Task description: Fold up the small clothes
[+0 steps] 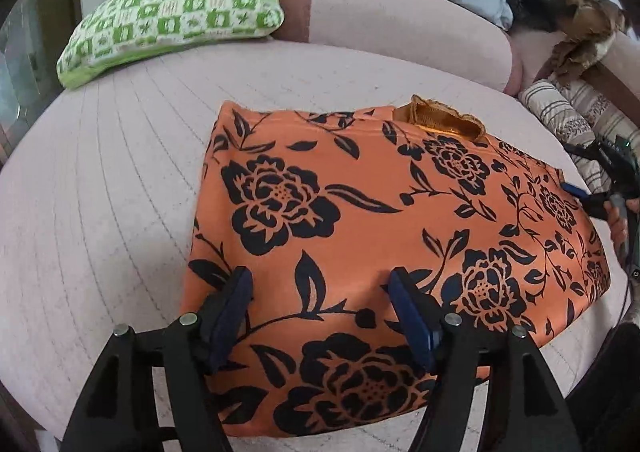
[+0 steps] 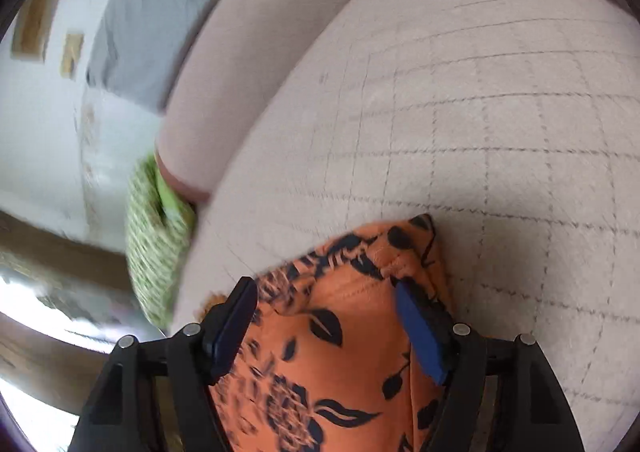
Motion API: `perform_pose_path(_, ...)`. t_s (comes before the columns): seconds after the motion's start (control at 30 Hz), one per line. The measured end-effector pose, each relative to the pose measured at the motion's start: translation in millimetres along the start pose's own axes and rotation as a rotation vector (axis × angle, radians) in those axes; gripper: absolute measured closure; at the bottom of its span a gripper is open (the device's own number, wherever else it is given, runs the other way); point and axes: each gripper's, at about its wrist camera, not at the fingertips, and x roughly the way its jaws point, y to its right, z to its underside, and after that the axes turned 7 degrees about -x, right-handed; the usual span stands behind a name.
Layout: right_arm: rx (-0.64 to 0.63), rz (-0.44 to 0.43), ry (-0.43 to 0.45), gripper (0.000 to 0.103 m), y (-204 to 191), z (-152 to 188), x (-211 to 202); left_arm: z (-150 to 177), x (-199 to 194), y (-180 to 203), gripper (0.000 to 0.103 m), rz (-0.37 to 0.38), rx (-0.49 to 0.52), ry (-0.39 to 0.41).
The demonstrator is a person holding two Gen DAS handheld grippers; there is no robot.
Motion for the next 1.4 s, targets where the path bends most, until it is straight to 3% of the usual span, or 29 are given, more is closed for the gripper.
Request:
perform_pose_path(0.13,-0.099,-0.035,-0.013,0.028,-28.2,15.3,-13.1,0.1,-0.4,-1.3,0.032,0.013,-0.017,0.003)
perform_pose_path(0.2,-0.113,0.087,-0.091,0.023,-18.5,18.7,1.7,0.2,1.6,-1.4,0.030,0.018,-0.012,0.003)
perform_pose_path(0.23,-0.101,0.099,-0.110,0.023,-12.2,20.5,4.8,-0.4,3.8,-1.0,0.028,0.021,-0.006,0.003)
perform_pose_path(0.27,-0.092,0.105,-0.076,0.028,-12.8,24.1,-4.4,-1.1,5.1,-0.3,0.028,0.016,0.003,0.000)
perform_pose_path(0.33,-0.107,0.126,-0.023,0.026,-29.9,30.9,-29.6,-1.9,-4.7,2.6,0.028,0.019,0.020,0.019)
perform_pose_path(0.43,-0.184,0.004,0.004,0.026,-60.9,62.5,-71.8,-0.9,-28.3,-0.5,0.028,0.028,-0.007,0.087)
perform_pose_path(0.5,-0.225,-0.013,-0.024,0.024,-66.6,84.0,-82.2,2.7,-42.9,-5.4,0.027,0.031,-0.033,0.124)
perform_pose_path(0.57,-0.180,0.001,-0.050,0.019,-50.8,98.0,-80.0,6.6,-45.9,-11.2,0.023,0.016,-0.051,0.143)
perform_pose_path(0.6,-0.138,0.023,-0.068,0.018,-31.9,99.5,-77.9,8.5,-42.1,-15.5,0.022,0.001,-0.061,0.130)
perform_pose_path(0.63,-0.055,0.098,-0.103,0.018,-4.4,104.4,-69.8,9.6,-33.1,-21.1,0.022,-0.017,-0.075,0.092)
perform_pose_path(0.73,0.079,0.034,-0.014,0.023,11.0,113.8,-94.0,15.4,-4.4,-37.1,0.022,-0.111,-0.109,-0.060)
perform_pose_path(0.8,0.032,0.040,0.004,0.023,-3.0,121.0,-111.7,17.2,-17.5,-42.4,0.022,-0.098,-0.154,-0.014)
perform_pose_path(0.83,0.002,0.003,0.024,0.023,-12.3,128.8,-124.1,16.4,-24.0,-42.0,0.022,-0.097,-0.160,0.006)
perform_pose_path(0.97,-0.085,-0.037,0.011,0.018,-26.5,147.4,-130.1,15.5,-45.7,-32.0,0.022,-0.082,-0.145,0.077)
perform_pose_path(1.07,0.039,0.046,-0.059,0.015,1.9,157.8,-94.1,19.3,-41.0,-24.4,0.022,-0.090,-0.121,0.047)
perform_pose_path(1.13,0.143,-0.015,-0.014,0.016,15.0,160.6,-103.5,24.4,-26.6,-23.7,0.022,-0.143,-0.095,-0.018)
perform_pose_path(1.2,0.114,-0.006,0.002,0.016,2.4,158.6,-116.9,27.4,-22.3,-30.3,0.022,-0.170,-0.111,-0.047)
perform_pose_path(1.33,-0.004,-0.093,0.004,0.013,-26.9,158.4,-122.5,25.6,-32.3,-28.3,0.022,-0.169,-0.127,-0.019)
perform_pose_path(1.4,-0.044,-0.048,-0.030,0.010,-20.3,158.4,-103.3,25.0,-39.4,-24.8,0.022,-0.167,-0.123,0.000)
